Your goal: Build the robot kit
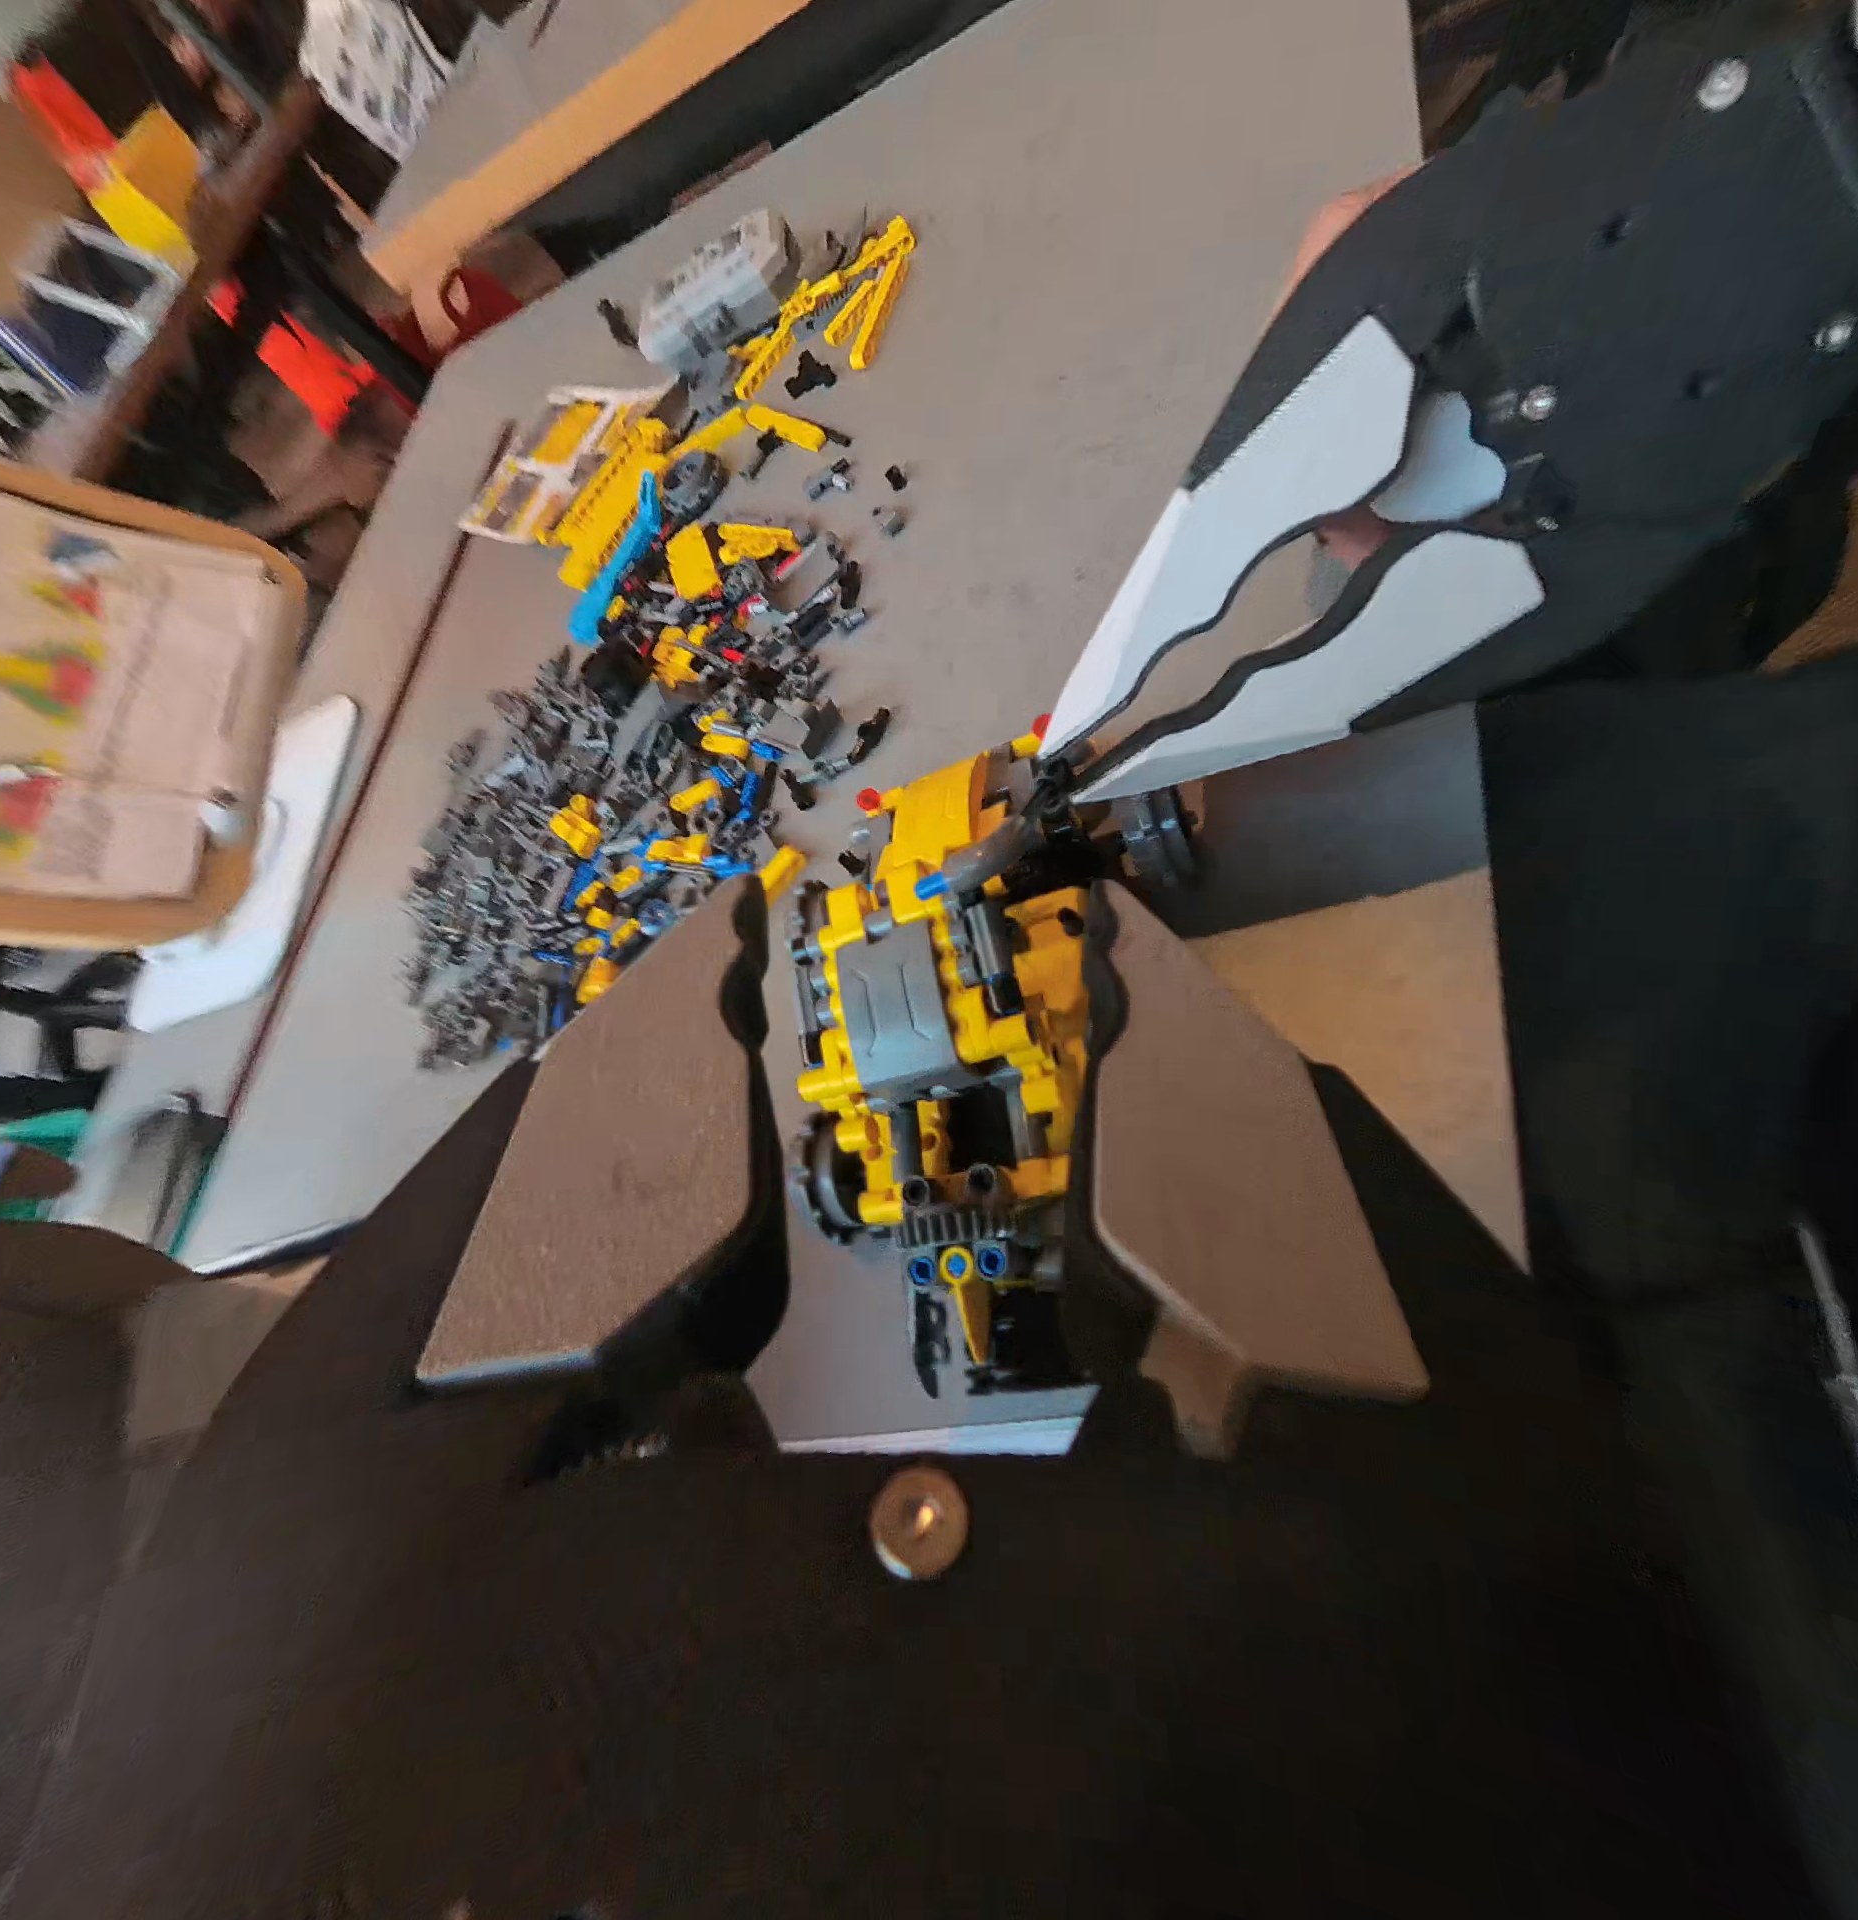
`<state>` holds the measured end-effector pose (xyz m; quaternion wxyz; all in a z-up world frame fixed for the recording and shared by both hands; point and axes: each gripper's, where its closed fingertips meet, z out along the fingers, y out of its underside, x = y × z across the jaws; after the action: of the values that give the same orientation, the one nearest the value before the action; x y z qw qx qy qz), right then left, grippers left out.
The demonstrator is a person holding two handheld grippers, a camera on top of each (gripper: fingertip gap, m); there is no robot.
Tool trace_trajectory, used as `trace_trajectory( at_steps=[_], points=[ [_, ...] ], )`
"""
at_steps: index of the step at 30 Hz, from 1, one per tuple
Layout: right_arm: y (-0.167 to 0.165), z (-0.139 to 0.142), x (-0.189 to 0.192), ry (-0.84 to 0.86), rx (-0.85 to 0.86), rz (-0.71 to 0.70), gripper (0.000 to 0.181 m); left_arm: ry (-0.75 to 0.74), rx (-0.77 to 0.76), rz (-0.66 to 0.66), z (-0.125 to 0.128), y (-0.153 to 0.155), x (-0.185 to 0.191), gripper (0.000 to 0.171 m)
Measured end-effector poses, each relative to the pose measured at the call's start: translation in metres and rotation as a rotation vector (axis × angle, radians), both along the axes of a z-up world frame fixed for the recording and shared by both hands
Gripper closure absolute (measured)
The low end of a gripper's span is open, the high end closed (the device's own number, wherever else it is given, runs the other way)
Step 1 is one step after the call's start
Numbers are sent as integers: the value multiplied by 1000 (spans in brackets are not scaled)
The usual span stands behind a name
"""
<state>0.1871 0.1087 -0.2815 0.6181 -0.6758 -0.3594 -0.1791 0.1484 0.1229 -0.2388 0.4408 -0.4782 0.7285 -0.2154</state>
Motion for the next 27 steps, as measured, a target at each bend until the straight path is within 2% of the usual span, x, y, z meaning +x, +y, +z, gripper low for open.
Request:
trace_trajectory(
  at_steps=[5,6,10,12,15,19,22,24,27],
  points=[
    [-2,4,1,49,-2,-3,176,59,-152,27,-15,6,1,101],
    [-2,5,2,71,-6,-4,176,90,-178,25,-20,6,1,103],
    [-2,4,1,95,-39,-9,176,133,-159,31,-28,12,6,105],
    [-1,0,-1,67,-51,-13,176,137,-168,22,-28,10,9,105],
    [-1,-2,-2,51,-51,-15,176,71,-172,34,-13,6,12,104],
    [1,-4,-2,54,-74,-11,176,21,-72,54,1,0,9,122],
    [3,-3,-2,60,-68,-8,176,-12,102,1,8,-10,8,147],
    [4,-4,-4,53,-69,1,176,22,214,-31,2,-11,9,146],
    [5,-6,-6,26,-62,4,176,65,270,-70,-5,-10,12,146]
  ],
)
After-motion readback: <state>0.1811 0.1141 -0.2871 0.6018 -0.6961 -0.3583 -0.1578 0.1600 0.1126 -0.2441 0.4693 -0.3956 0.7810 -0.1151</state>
